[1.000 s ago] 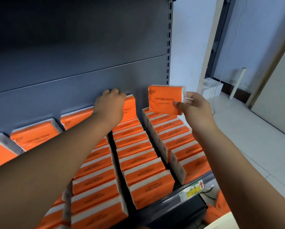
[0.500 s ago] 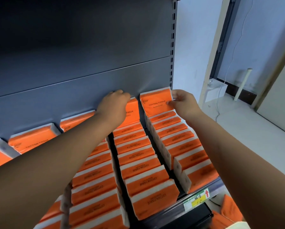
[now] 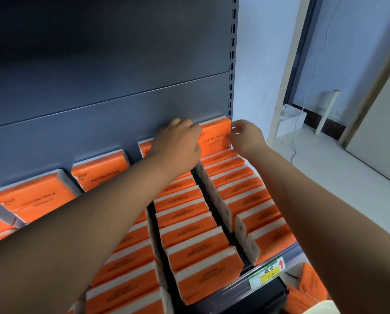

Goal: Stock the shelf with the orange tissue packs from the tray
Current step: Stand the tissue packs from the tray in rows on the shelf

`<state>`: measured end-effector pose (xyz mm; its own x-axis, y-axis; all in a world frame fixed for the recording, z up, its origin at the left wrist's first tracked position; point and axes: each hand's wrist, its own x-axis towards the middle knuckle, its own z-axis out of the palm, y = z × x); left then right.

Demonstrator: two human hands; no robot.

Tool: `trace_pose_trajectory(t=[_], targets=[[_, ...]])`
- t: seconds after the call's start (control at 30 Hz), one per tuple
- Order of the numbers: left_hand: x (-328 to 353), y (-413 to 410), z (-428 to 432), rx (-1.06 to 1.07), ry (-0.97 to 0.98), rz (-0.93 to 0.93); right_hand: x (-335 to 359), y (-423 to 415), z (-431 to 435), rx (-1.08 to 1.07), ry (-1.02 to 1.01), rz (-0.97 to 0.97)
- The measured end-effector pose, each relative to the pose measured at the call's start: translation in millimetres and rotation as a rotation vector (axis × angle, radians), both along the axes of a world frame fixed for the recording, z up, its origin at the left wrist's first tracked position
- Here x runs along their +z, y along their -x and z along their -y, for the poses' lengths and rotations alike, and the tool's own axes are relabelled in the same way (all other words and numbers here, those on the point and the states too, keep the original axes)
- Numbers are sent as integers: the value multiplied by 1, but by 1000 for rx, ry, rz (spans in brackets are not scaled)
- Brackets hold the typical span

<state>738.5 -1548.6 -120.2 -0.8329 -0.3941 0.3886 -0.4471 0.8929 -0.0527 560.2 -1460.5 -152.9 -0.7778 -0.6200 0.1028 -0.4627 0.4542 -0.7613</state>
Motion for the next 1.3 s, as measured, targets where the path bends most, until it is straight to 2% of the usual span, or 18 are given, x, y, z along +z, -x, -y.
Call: trace_pose_trajectory(t=[0.13,0.27,0.33,0.53,0.7,0.9,0.97,1.1,1.3], targets=[[7,6,-15,7,-47,-9,8,-11,-18,-64,46,13],[12,3,-47,-31,-73,-78,9,-53,-78,-112,281,17],[7,1,-68,-58,-77,-81,1,-75,-116,-155,318,0],[-22,-4,-140,-138,-136,15,-26,-105,-198,-286,251,-37],[-41,-15,-198,-216,-165,48,-36,-133,-253,-288,133,-120],[-78,-40,-261,-294,-151,82,-61,-178,-340,-394,60,-72],[-95,-51,-281,-330,-153,102,-71,-195,-366,-434,53,-23],[-131,-76,-320,-383,-206,148,-100,-226,-402,-529,128,286],[-187,-102,-349,-378,-345,337,-163,-265,-436,-599,93,461]])
